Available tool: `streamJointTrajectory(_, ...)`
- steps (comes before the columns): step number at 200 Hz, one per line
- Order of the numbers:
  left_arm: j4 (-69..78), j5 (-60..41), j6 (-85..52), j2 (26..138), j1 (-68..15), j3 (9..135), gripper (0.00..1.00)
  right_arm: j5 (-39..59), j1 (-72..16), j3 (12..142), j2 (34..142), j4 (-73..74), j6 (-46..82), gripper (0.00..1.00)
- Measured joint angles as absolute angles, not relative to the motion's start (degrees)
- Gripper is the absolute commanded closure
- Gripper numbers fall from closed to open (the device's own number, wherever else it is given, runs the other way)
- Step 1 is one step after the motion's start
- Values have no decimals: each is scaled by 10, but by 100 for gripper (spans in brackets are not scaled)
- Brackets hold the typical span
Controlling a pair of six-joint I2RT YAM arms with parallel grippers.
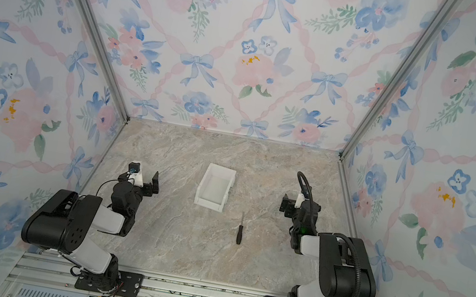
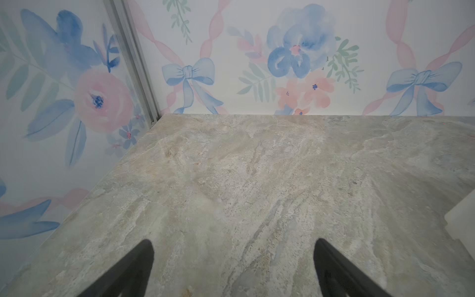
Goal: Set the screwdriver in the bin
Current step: 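Move the right gripper over the black-handled screwdriver while the left arm lifts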
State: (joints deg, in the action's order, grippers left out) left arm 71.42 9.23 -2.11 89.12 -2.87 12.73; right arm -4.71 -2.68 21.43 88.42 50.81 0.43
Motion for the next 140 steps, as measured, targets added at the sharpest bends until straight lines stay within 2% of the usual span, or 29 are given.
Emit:
streamJointTrajectory(51, 697, 82, -19, 891, -27, 131, 2, -44, -23, 214, 884, 508, 4, 3)
streamJointTrajectory(78, 561, 63, -10, 877, -26, 210, 2, -62, -23, 216, 877, 495, 6, 3)
streamJointTrajectory(95, 482, 50, 1, 857, -26, 271, 2, -89, -24, 249, 827, 377, 22, 3)
streamJointTrajectory(123, 367, 32, 20, 790, -26, 314, 2, -133, -40, 410, 749, 132, 94, 3)
streamJointTrajectory(140, 296, 20, 37, 739, -27, 324, 2, -117, -71, 462, 702, 47, 139, 3)
